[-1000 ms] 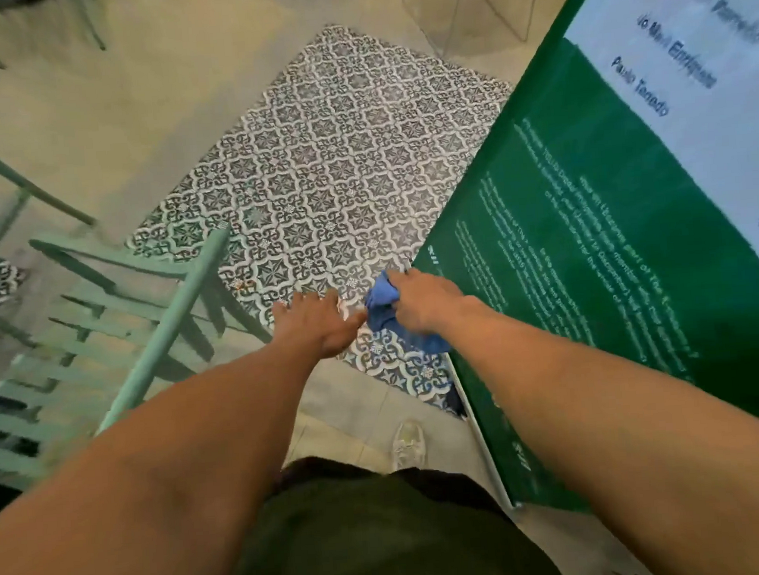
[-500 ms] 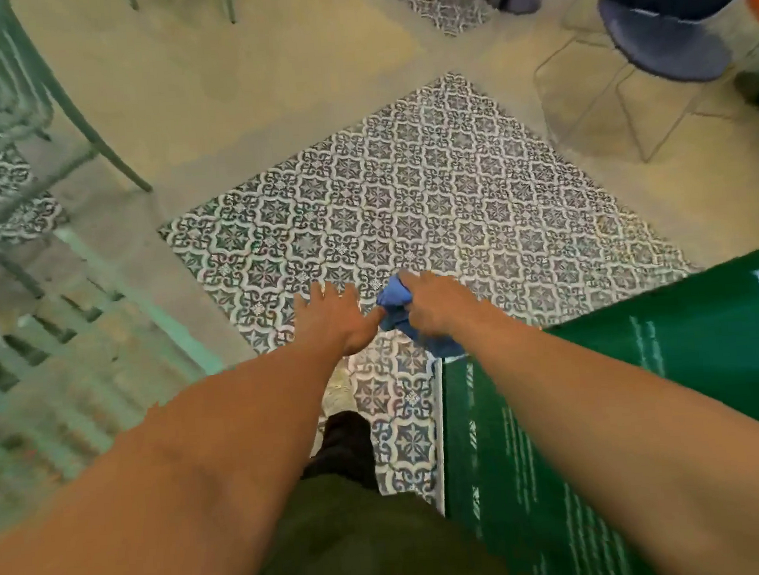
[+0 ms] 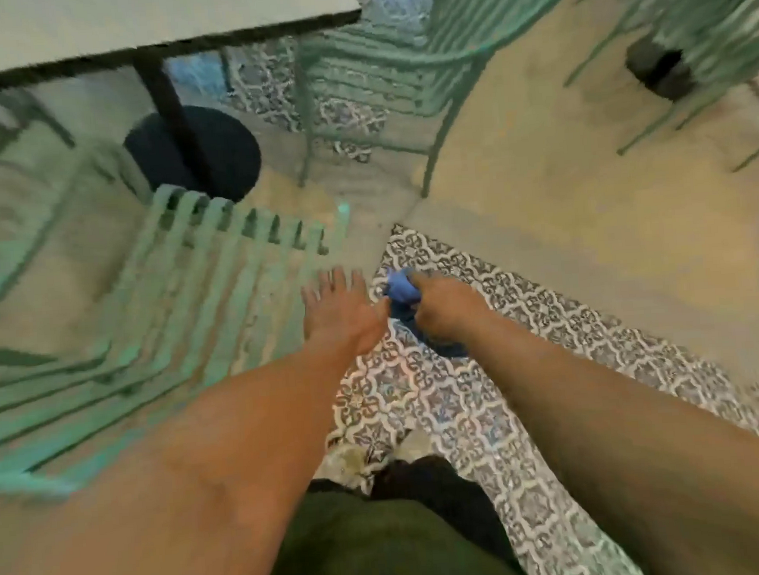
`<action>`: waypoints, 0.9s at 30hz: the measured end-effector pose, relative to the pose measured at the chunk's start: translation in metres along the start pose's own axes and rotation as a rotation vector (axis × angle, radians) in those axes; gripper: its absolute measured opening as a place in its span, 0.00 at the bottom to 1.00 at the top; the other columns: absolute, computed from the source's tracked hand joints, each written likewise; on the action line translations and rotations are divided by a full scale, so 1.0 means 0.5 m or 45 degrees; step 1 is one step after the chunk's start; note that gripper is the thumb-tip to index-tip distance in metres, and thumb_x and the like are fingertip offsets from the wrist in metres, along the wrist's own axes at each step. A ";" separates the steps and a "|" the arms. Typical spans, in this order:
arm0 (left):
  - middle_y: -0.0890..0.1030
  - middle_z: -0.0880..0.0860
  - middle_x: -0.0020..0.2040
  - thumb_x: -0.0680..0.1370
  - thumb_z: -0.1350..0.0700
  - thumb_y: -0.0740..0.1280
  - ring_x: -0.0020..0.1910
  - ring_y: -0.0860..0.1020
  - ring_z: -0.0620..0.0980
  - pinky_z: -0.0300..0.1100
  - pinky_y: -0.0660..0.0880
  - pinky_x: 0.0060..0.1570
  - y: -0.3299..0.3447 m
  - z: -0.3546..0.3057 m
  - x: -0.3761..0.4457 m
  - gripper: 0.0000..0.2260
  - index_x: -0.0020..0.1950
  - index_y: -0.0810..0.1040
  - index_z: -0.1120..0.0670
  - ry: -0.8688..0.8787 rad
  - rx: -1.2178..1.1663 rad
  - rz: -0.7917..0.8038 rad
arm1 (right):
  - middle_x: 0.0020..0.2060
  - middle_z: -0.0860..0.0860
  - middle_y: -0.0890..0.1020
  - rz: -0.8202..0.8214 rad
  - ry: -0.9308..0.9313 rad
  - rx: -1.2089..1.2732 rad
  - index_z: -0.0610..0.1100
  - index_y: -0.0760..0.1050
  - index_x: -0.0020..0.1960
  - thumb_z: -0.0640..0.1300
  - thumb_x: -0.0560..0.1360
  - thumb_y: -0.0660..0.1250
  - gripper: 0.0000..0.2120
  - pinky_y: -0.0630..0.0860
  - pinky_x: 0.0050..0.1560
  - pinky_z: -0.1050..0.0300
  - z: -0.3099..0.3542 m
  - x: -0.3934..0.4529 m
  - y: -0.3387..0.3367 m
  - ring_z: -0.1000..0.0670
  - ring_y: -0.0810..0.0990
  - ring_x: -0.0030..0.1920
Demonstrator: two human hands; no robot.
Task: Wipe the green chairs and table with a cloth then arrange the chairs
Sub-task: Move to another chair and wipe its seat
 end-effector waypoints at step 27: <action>0.52 0.57 0.79 0.80 0.37 0.50 0.77 0.50 0.59 0.61 0.49 0.73 0.088 0.411 -0.035 0.32 0.79 0.50 0.52 -1.491 -0.727 -0.185 | 0.65 0.41 0.71 0.308 -1.456 -0.819 0.47 0.57 0.75 0.49 0.76 0.61 0.29 0.73 0.57 0.46 0.585 0.336 0.077 0.36 0.72 0.61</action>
Point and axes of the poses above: each hand's wrist, its own x-axis towards the middle knuckle, its own y-axis out of the palm, z = x × y, the point moved 9 cm from there along x, towards the middle knuckle
